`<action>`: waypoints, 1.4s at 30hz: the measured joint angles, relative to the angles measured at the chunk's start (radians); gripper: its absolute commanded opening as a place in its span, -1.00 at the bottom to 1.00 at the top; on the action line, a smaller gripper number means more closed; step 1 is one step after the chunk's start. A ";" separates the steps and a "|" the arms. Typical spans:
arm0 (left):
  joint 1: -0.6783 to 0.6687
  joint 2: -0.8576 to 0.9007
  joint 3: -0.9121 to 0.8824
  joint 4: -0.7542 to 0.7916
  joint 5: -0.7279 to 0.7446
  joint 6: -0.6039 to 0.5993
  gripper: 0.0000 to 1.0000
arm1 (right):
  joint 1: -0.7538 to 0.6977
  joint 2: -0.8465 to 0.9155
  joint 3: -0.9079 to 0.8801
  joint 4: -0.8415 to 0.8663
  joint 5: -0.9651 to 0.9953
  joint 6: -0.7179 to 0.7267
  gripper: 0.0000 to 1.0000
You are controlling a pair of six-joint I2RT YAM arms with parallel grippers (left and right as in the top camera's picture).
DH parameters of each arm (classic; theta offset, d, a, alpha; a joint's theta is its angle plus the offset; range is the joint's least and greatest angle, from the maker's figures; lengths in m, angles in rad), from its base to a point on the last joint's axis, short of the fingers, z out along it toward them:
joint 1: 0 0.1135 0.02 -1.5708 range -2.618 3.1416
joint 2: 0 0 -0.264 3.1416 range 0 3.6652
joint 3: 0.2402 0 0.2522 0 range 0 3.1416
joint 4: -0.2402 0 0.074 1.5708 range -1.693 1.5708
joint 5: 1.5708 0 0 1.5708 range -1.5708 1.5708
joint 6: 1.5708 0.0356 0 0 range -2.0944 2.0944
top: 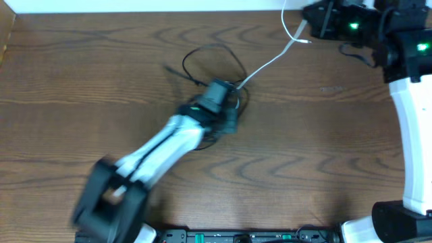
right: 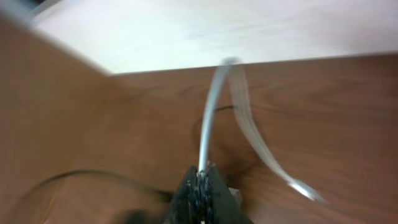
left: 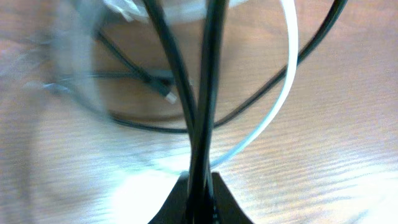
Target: Untangle cables
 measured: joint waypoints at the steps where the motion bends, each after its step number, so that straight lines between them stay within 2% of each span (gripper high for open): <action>1: 0.032 -0.062 0.001 -0.023 -0.005 0.000 -0.85 | -0.023 0.000 0.000 -0.010 0.018 -0.001 -0.98; 2: 0.088 -0.170 0.005 -0.090 -0.010 0.002 -0.85 | -0.064 0.000 0.000 -0.031 0.054 -0.002 -0.98; 5: 0.165 -0.325 0.005 -0.167 0.006 0.024 -0.85 | -0.145 0.000 0.000 -0.060 0.104 -0.006 -0.98; 11: 0.265 -0.507 0.005 -0.212 0.023 0.059 -0.85 | -0.333 0.018 0.000 -0.102 0.146 -0.034 -0.98; 17: 0.304 -0.494 0.005 -0.212 0.029 0.064 -0.85 | -0.483 0.111 0.000 -0.135 0.111 -0.079 -0.98; 22: 0.304 -0.440 0.005 -0.212 0.032 0.064 -0.85 | -0.528 0.179 -0.001 -0.150 0.066 -0.124 -0.98; 26: 0.304 -0.388 0.005 -0.211 0.032 0.064 -0.85 | -0.553 0.194 -0.001 -0.128 0.083 -0.135 -0.98; 33: 0.304 -0.302 0.005 -0.210 0.032 0.064 -0.85 | -0.684 0.194 -0.001 -0.120 0.154 -0.099 -0.98; 39: 0.304 -0.260 0.005 -0.208 0.032 0.064 -0.85 | -0.789 0.194 -0.001 -0.010 0.185 -0.036 -0.98; 42: 0.304 -0.258 0.005 -0.206 0.032 0.064 -0.85 | -0.804 0.194 -0.002 0.128 0.161 -0.004 -0.98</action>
